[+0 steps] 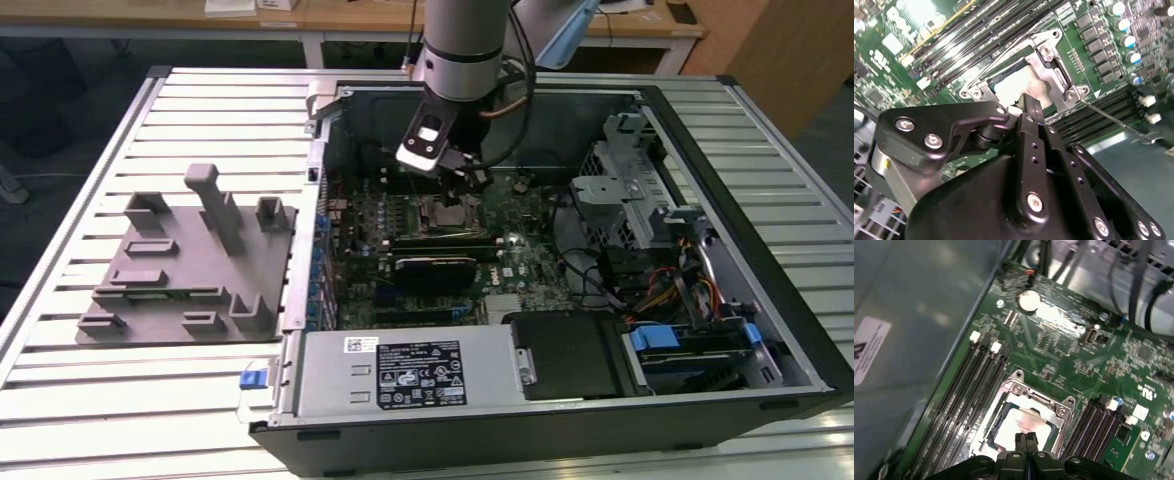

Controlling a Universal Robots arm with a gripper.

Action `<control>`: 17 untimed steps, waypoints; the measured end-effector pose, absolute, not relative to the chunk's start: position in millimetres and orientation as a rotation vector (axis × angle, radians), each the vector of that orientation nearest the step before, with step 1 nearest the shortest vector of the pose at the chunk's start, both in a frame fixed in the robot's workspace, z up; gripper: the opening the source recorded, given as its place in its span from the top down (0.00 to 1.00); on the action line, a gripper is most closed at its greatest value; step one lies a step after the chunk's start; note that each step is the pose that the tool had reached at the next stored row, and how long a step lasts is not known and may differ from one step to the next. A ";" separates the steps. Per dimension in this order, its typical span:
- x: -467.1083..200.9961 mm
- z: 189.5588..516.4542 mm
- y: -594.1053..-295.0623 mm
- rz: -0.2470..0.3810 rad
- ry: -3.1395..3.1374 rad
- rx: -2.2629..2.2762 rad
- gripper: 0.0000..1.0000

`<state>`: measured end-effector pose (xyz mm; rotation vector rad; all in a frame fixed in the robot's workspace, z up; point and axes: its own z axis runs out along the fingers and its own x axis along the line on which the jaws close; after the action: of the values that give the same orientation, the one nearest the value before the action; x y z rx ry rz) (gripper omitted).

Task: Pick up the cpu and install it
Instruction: 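Close the cpu cover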

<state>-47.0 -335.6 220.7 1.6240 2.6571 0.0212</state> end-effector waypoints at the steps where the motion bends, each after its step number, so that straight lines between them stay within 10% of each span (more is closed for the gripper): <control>1: -47.0 220.7 -335.6 0.021 2.671 1.601 0.89; 17: -47.0 220.3 -335.6 0.026 2.877 1.196 0.89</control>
<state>-47.0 -335.6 220.3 1.1963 2.8769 0.0257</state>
